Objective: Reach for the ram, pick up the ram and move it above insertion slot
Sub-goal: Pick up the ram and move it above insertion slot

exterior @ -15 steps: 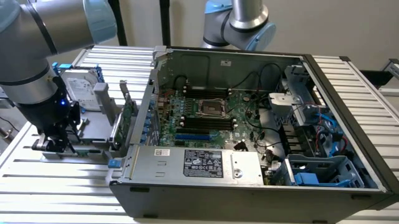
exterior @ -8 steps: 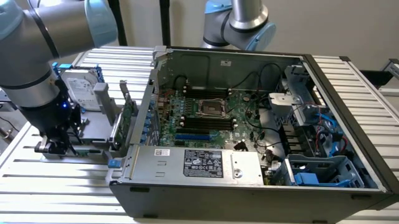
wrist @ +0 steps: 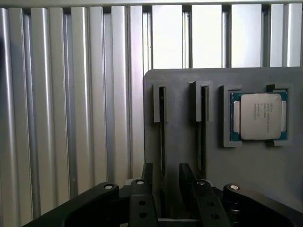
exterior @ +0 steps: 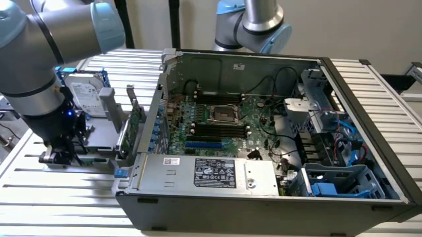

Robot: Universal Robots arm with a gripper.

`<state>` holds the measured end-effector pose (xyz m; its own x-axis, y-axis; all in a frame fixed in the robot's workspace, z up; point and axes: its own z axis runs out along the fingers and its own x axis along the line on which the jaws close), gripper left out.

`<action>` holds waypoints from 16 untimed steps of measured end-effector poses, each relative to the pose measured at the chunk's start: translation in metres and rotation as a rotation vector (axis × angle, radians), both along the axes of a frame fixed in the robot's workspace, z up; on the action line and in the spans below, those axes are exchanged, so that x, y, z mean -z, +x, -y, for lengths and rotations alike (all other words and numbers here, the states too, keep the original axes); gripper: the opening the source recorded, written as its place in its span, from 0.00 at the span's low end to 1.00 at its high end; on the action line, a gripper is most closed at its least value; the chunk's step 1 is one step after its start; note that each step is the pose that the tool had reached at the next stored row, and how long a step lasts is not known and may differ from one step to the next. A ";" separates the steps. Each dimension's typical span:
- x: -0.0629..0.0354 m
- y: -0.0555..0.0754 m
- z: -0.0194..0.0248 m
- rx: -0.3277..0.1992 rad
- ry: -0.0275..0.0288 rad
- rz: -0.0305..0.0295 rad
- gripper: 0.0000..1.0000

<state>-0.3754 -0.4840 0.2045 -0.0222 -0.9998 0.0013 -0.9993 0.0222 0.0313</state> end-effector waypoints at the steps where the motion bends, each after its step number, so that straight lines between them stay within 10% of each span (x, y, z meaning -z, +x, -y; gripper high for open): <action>1: 0.0006 0.000 0.0000 -0.001 0.0000 0.0002 0.36; 16: 0.0063 0.000 0.0000 -0.030 0.0001 0.0084 0.36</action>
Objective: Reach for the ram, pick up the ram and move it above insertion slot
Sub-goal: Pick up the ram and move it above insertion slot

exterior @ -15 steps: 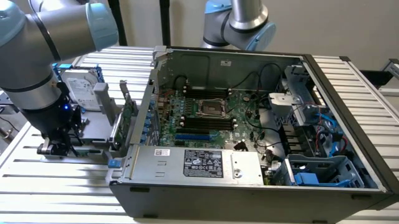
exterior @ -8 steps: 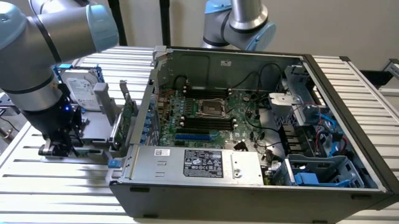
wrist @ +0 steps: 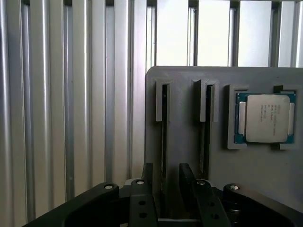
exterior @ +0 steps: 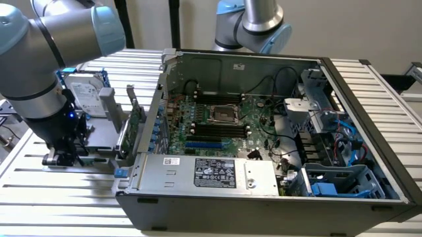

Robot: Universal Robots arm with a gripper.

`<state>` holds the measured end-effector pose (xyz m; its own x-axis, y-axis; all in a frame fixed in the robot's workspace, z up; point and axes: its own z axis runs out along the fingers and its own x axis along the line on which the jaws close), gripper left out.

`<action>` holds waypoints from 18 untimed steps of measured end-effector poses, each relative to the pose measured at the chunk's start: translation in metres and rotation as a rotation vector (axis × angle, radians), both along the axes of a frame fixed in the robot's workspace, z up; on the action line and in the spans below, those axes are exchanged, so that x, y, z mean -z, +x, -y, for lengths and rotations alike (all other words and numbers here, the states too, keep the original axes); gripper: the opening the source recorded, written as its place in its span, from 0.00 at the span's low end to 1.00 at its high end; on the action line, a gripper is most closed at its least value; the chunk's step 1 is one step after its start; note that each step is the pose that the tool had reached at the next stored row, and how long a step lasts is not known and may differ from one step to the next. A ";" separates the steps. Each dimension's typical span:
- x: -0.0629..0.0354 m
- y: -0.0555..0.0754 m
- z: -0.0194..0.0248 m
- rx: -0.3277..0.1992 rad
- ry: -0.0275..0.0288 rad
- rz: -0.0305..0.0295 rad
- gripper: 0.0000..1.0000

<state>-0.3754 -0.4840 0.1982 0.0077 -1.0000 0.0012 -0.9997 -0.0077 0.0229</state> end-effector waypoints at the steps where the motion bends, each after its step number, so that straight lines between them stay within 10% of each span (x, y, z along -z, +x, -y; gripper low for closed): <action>1: 0.0003 0.000 0.0000 -0.001 0.0000 0.0001 0.36; 18: 0.0014 0.000 0.0000 -0.002 0.0000 0.0003 0.13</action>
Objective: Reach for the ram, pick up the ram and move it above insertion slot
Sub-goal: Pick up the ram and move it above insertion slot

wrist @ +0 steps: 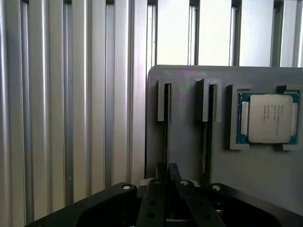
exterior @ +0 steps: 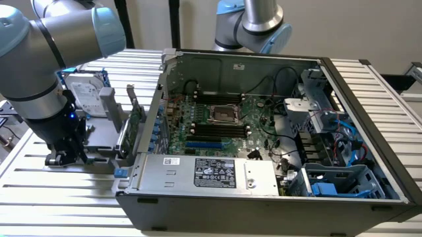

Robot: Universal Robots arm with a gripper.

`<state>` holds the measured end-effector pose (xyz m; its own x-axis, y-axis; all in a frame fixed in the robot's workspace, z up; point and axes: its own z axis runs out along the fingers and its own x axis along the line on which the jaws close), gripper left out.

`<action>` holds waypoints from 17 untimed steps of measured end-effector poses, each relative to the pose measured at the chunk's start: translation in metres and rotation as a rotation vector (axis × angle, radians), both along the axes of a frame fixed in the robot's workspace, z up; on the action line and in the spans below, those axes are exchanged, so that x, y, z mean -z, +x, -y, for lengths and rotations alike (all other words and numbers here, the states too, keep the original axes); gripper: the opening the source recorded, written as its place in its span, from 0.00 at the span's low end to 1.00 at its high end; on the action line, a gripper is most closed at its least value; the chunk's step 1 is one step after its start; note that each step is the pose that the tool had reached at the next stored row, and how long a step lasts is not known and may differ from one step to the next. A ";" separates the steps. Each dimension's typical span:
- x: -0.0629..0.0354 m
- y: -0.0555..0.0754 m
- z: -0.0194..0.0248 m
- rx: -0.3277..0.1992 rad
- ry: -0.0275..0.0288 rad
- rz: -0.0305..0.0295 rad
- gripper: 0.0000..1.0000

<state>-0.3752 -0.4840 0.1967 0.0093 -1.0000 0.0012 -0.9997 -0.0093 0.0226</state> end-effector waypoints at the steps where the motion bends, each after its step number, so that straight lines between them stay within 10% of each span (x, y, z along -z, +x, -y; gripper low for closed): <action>1: 0.0000 0.000 0.0000 0.000 0.0000 0.0000 0.13; 17: 0.0000 0.001 0.0000 0.024 0.0000 -0.0021 0.13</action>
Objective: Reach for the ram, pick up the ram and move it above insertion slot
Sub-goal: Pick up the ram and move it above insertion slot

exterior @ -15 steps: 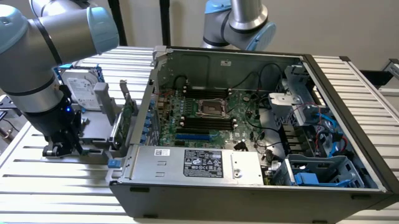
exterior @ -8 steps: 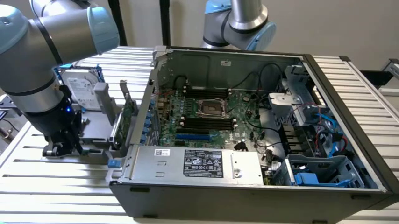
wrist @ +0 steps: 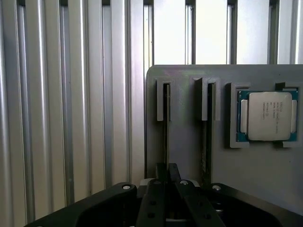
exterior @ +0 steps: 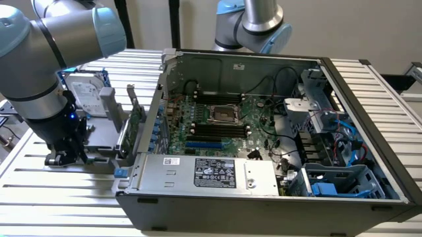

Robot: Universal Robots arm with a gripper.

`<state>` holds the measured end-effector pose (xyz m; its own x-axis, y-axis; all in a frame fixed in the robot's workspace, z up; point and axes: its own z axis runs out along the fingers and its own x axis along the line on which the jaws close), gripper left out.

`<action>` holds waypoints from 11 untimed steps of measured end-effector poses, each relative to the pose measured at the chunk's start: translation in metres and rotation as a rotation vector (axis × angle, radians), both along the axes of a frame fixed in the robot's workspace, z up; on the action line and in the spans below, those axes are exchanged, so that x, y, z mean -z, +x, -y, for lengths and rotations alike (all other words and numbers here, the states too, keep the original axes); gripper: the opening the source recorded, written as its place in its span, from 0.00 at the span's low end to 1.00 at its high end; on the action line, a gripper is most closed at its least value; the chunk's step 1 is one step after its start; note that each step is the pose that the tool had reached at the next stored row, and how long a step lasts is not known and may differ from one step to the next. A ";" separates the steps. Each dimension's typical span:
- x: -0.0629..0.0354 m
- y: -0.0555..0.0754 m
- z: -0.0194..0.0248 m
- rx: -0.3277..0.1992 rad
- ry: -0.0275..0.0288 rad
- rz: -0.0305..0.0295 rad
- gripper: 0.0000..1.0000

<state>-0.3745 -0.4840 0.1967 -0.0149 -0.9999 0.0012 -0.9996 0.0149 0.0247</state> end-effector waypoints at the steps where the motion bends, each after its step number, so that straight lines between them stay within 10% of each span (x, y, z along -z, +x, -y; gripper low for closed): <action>1: 0.0000 0.000 0.0000 0.000 0.0000 0.0000 0.13; 11: -0.0037 0.000 0.0000 0.000 -0.0001 -0.0004 0.13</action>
